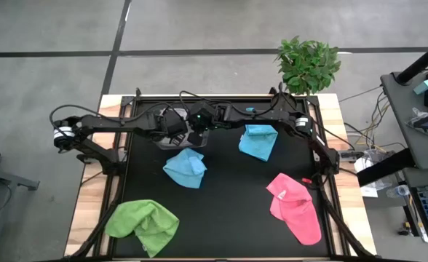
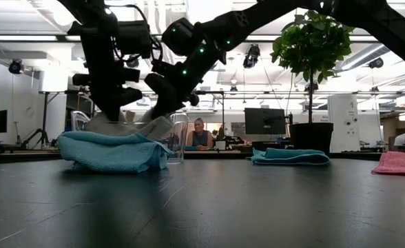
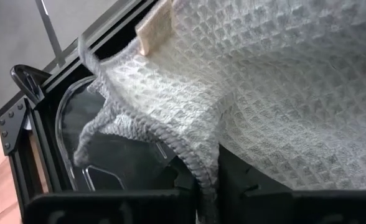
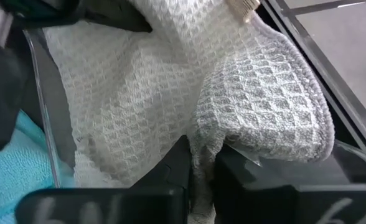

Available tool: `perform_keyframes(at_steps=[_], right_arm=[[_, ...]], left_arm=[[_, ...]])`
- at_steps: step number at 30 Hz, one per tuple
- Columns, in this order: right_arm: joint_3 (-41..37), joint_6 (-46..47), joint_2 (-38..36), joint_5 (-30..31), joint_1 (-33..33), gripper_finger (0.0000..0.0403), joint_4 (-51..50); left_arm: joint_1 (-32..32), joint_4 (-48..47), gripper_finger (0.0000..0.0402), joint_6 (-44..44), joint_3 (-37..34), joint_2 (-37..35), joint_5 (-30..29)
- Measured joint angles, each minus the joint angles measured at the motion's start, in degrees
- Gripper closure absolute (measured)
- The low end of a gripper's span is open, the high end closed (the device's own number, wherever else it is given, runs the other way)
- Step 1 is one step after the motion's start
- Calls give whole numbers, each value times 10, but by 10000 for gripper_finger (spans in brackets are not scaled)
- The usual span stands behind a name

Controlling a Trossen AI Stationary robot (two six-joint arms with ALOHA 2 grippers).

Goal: Fold microfiber towels
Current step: Put the gray microfiber cloth into the transparent bin

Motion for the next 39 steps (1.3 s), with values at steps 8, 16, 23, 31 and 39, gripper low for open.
perform_keyframes(at_steps=[8,16,23,31,39], right_arm=[[0,-6,0,0,0,295,3],[0,-6,-9,1,-1,223,-2],[-2,-24,-34,1,2,208,-27],[-89,-44,-121,0,35,228,-11],[-265,-70,-274,0,93,252,52]], left_arm=[[0,0,345,0,-1,0,-1],[0,1,319,3,2,-13,-9],[-4,-5,318,33,5,-55,-14],[-78,1,318,33,6,-135,-14],[-177,34,317,34,5,-162,-14]])
